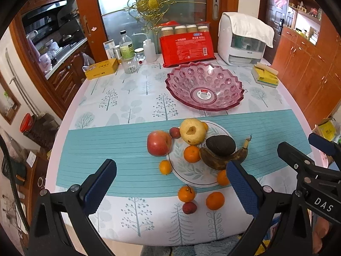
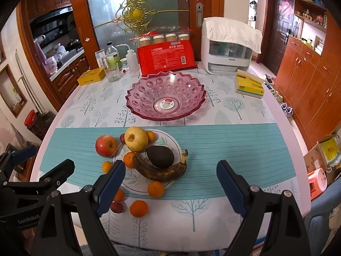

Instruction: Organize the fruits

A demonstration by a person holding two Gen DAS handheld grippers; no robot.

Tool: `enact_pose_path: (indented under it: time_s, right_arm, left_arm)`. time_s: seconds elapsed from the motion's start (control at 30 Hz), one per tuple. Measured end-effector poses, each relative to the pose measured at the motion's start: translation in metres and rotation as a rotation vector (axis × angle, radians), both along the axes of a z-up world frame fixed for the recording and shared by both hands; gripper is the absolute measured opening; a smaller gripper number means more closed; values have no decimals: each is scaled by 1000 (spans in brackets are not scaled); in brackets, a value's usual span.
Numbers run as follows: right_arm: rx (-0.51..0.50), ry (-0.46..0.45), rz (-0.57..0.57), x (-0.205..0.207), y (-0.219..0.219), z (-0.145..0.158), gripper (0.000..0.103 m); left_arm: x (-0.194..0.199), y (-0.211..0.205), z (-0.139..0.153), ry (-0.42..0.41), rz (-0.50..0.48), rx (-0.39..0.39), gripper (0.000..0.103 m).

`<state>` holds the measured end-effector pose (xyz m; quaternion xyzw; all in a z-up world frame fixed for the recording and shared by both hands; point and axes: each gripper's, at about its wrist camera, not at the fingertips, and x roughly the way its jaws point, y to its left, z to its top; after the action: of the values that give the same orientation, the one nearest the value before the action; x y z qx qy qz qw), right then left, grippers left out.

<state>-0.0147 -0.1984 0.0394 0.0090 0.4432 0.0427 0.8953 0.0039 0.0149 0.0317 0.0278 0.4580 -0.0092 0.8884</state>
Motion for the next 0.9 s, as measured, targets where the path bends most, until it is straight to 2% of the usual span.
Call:
enact_pose_path:
  time_s: [0.27,0.43,0.63,0.9]
  right_arm:
    - [-10,-2,-65,2,22,7,88]
    - [-31,1,-99,0,42,8,88]
    - [-50,28,-150,1,61,-1,88]
    - [-47,129,-230,14,76,-46,88]
  left_arm:
    - [16,24,4,9,-76,-11,102]
    - [28,43,-3,42,-108,-13,102]
    - [52,70,-23,101,-125,-8,102]
    - [97,98,-73,197,-170,1,102]
